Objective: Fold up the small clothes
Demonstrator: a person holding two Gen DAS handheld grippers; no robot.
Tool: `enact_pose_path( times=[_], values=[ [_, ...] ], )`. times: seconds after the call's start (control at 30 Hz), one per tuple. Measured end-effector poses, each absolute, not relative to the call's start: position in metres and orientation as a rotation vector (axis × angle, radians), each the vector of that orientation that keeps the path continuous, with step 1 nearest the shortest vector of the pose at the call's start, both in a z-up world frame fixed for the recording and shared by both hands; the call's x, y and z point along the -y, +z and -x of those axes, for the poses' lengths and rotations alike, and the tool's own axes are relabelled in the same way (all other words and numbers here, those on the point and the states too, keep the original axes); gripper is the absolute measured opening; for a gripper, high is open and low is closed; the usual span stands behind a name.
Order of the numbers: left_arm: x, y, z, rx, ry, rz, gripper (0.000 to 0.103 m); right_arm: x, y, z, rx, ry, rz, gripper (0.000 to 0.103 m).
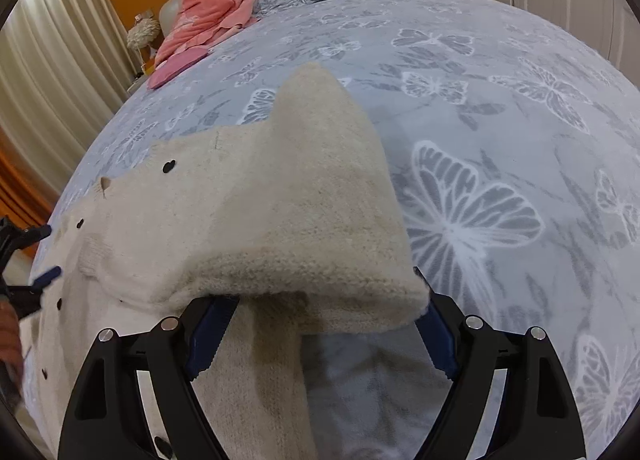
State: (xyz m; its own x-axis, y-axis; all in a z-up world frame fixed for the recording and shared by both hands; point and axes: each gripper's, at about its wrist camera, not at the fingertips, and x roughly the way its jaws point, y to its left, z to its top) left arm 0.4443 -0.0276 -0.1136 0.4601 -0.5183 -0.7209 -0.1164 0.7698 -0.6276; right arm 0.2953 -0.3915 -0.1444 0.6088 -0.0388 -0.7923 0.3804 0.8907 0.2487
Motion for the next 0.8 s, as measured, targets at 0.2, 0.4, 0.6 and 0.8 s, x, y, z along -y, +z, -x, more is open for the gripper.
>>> enact_pose_path(
  times=[0.2, 0.4, 0.6, 0.8],
  values=[
    [0.07, -0.142, -0.446, -1.124, -0.254, 0.723, 0.037, 0.392, -0.143, -0.296, -0.903, -0.25, -0.386, 0.081],
    [0.053, -0.104, -0.455, -0.982, -0.356, 0.72, 0.007, 0.39, -0.145, -0.305, -0.901, -0.232, -0.375, 0.081],
    [-0.009, -0.072, -0.471, -0.861, -0.242, 0.656, 0.007, 0.377, -0.148, -0.317, -0.916, -0.22, -0.332, 0.073],
    [-0.033, -0.122, -0.48, -0.988, -0.148, 0.589, 0.008, 0.364, -0.14, -0.328, -0.913, -0.21, -0.275, 0.012]
  ],
)
